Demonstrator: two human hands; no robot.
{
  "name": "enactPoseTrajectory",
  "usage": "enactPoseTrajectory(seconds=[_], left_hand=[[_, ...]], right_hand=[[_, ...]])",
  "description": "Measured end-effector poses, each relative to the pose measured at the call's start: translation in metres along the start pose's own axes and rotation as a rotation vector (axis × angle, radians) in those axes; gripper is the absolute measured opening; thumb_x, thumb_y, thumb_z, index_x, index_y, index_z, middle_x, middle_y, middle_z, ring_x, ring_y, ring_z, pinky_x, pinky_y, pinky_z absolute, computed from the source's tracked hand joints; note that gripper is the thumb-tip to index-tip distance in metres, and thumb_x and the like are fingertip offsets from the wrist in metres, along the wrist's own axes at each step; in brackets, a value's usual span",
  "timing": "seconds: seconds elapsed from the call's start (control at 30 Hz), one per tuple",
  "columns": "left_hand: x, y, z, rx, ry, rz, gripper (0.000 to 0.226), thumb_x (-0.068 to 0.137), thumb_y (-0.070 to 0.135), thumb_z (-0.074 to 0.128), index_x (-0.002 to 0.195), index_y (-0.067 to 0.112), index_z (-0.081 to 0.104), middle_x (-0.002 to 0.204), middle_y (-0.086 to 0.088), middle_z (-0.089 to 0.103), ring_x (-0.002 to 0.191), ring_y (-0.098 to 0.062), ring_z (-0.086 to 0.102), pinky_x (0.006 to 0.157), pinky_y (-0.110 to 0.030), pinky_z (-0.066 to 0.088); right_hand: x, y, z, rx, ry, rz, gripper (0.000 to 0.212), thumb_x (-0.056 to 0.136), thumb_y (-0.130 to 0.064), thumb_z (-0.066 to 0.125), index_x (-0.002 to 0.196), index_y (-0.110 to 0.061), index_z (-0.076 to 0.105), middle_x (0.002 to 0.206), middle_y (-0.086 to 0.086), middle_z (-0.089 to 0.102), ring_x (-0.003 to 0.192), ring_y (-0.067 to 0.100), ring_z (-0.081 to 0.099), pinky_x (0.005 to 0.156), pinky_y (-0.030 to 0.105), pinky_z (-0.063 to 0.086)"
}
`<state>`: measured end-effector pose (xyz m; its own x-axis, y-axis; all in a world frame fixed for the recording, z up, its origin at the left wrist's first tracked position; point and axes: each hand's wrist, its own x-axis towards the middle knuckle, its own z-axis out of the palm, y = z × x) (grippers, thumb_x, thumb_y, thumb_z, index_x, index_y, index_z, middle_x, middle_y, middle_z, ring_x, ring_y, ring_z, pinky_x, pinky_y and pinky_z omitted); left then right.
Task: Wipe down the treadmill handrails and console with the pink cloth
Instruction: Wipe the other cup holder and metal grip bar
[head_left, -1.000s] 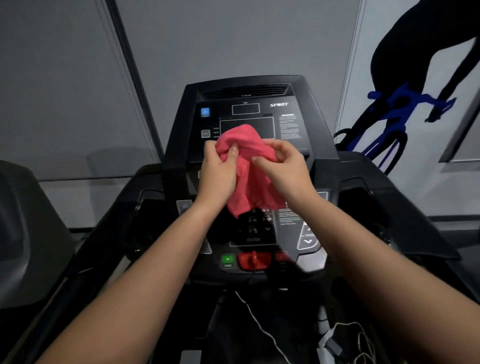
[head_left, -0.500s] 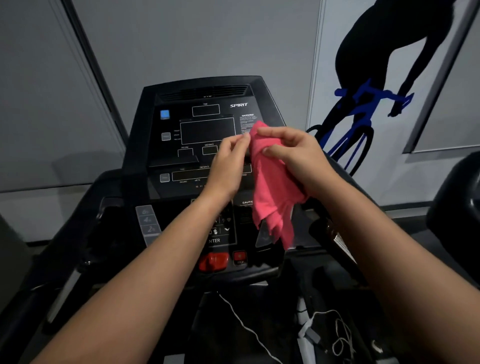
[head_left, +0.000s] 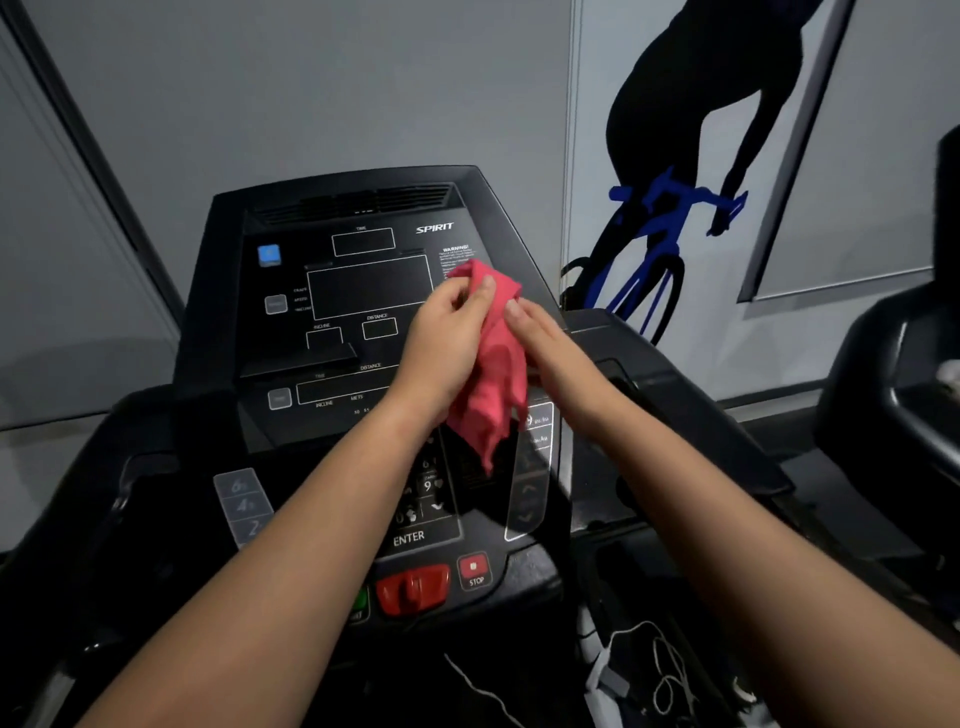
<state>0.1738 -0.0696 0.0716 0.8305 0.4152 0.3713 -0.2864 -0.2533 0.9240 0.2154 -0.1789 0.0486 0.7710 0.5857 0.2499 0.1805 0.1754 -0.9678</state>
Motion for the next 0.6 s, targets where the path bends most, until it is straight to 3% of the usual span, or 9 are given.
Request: enactPoseTrajectory(seconds=[0.07,0.13,0.2,0.27,0.37,0.47,0.6], left_hand=[[0.004,0.005,0.004,-0.068,-0.113,-0.073,0.026,0.099,0.033,0.047,0.087,0.020,0.067,0.085,0.000,0.069,0.080,-0.013,0.064,0.080,-0.031,0.050],[0.007,0.009,0.010,-0.136,-0.250,-0.145,0.028,0.101,0.034,0.042,0.090,0.022,0.066,0.087,0.007,0.070,0.084,-0.008,0.066,0.081,-0.027,0.051],[0.009,0.011,0.017,-0.026,-0.314,-0.123,0.028,0.101,0.031,0.041,0.086,0.024,0.063,0.081,0.014,0.067,0.078,0.001,0.063,0.074,-0.019,0.050],[0.014,0.013,0.022,0.170,-0.283,0.007,0.024,0.100,0.026,0.044,0.087,0.026,0.063,0.079,0.015,0.064,0.070,0.005,0.057,0.069,-0.015,0.045],[0.027,0.008,0.027,0.284,-0.151,0.087,0.020,0.097,0.022,0.050,0.101,0.015,0.068,0.091,0.006,0.065,0.079,-0.003,0.058,0.076,-0.019,0.045],[0.036,-0.009,0.033,0.379,-0.061,0.082,0.016,0.094,0.021,0.055,0.098,0.016,0.070,0.095,0.004,0.067,0.091,-0.010,0.060,0.086,-0.023,0.044],[0.047,-0.034,0.052,0.675,0.043,0.179,0.025,0.090,0.020,0.057,0.114,0.018,0.064,0.121,-0.001,0.056,0.120,-0.019,0.047,0.100,-0.022,0.030]], right_hand=[[0.001,0.006,-0.003,0.016,-0.020,-0.034,0.053,0.085,-0.034,0.065,0.131,-0.022,0.044,0.116,-0.003,0.063,0.103,0.007,0.063,0.093,0.024,0.049],[0.005,0.011,-0.009,-0.063,0.069,-0.038,0.070,0.079,-0.018,0.072,0.139,-0.023,0.037,0.124,0.000,0.060,0.110,0.009,0.060,0.094,0.026,0.049],[0.006,0.012,-0.018,-0.050,0.198,-0.025,0.058,0.082,-0.002,0.064,0.133,-0.021,0.044,0.114,0.000,0.063,0.098,0.011,0.063,0.087,0.027,0.050],[0.008,0.008,-0.028,-0.042,0.296,-0.036,0.038,0.083,0.004,0.053,0.110,-0.023,0.058,0.091,-0.002,0.065,0.078,0.011,0.059,0.075,0.027,0.049],[0.018,0.004,-0.053,-0.126,0.402,-0.041,0.025,0.083,-0.003,0.051,0.089,-0.027,0.060,0.078,-0.003,0.060,0.067,0.010,0.053,0.064,0.025,0.045],[0.029,0.008,-0.089,-0.161,0.461,-0.055,0.010,0.088,-0.022,0.057,0.094,-0.026,0.063,0.085,-0.001,0.065,0.075,0.012,0.060,0.072,0.030,0.050],[0.042,0.022,-0.135,-0.336,0.480,0.002,0.028,0.092,-0.041,0.050,0.106,-0.022,0.065,0.093,-0.002,0.069,0.083,0.011,0.063,0.079,0.033,0.052]])
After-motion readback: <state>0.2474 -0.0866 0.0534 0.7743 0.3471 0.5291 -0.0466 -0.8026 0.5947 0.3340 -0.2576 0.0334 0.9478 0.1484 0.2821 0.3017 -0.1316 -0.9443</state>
